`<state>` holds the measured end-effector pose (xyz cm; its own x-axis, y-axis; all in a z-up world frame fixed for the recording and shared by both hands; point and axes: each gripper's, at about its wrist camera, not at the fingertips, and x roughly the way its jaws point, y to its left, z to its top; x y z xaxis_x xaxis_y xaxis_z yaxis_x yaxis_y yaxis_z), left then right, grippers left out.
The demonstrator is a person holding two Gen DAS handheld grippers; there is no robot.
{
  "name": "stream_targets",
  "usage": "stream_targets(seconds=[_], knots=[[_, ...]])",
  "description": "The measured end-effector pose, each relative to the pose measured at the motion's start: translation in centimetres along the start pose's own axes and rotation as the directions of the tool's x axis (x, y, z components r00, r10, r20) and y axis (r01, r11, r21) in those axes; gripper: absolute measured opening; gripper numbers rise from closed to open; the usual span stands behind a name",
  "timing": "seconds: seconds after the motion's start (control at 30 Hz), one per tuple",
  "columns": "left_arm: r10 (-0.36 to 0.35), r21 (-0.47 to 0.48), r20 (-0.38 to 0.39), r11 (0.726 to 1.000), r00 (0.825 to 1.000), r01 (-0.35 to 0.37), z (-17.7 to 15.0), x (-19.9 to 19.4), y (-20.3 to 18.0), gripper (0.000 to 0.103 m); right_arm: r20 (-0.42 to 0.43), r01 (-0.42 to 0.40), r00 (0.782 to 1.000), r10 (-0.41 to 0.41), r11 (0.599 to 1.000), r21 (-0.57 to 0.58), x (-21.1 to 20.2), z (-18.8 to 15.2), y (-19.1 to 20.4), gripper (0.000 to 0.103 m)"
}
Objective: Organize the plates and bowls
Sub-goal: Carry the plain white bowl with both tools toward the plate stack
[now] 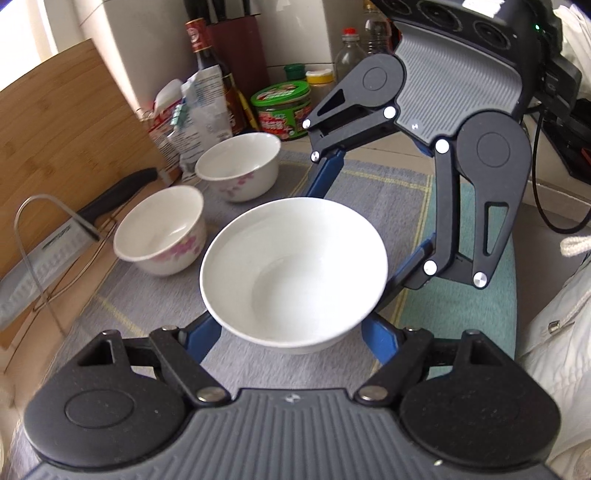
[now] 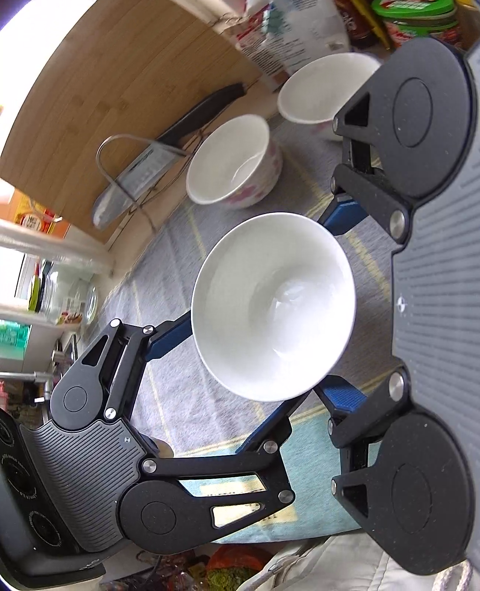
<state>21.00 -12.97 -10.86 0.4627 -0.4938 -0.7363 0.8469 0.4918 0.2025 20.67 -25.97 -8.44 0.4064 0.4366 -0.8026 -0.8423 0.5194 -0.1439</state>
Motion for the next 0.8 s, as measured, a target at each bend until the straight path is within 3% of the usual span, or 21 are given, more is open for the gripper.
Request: stream_targets(seconds=[0.8], knots=[[0.132,-0.123,-0.045,0.983,0.990,-0.137,-9.1,-6.0,5.8,0.082,0.007,-0.073,0.997,0.075,0.985,-0.159,8.3,10.7,4.9,0.086]])
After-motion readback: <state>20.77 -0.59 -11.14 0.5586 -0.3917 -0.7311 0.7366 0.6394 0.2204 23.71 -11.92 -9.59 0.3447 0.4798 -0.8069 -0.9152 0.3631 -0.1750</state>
